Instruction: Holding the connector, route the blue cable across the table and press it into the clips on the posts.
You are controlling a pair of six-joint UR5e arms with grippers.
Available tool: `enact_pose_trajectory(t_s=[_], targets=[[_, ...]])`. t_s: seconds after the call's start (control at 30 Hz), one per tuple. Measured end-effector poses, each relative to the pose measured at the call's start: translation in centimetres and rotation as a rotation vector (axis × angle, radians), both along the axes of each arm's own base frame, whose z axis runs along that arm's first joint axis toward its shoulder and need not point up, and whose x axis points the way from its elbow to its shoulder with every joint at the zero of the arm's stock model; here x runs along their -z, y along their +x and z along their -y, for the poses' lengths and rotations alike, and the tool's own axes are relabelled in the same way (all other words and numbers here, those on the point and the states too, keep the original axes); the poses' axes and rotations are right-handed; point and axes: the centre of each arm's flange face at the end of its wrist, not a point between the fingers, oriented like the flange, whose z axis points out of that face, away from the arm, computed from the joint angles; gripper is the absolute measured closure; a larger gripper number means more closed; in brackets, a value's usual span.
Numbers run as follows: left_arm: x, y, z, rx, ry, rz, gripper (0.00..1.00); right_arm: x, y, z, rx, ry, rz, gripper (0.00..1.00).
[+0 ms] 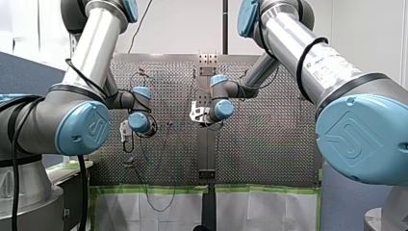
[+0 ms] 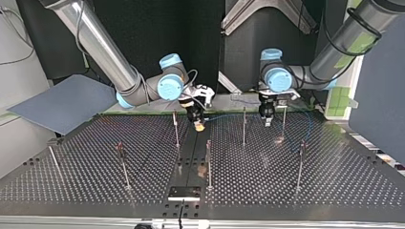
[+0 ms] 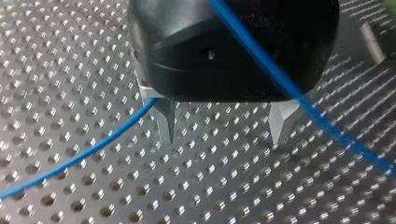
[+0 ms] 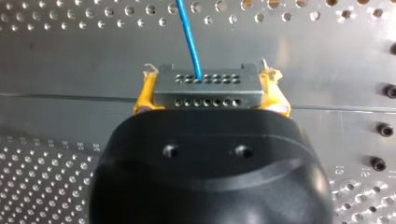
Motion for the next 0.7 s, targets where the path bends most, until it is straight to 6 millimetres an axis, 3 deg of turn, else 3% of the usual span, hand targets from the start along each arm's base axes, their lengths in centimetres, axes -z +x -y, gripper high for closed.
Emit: enact_pose_trajectory(t_s=[0.7], targets=[[-3.6,-8.5,3.9,0.048,-0.031,0.034,0.00,0.0,-0.3,0.3,0.001,0.003,-0.002,1.00]])
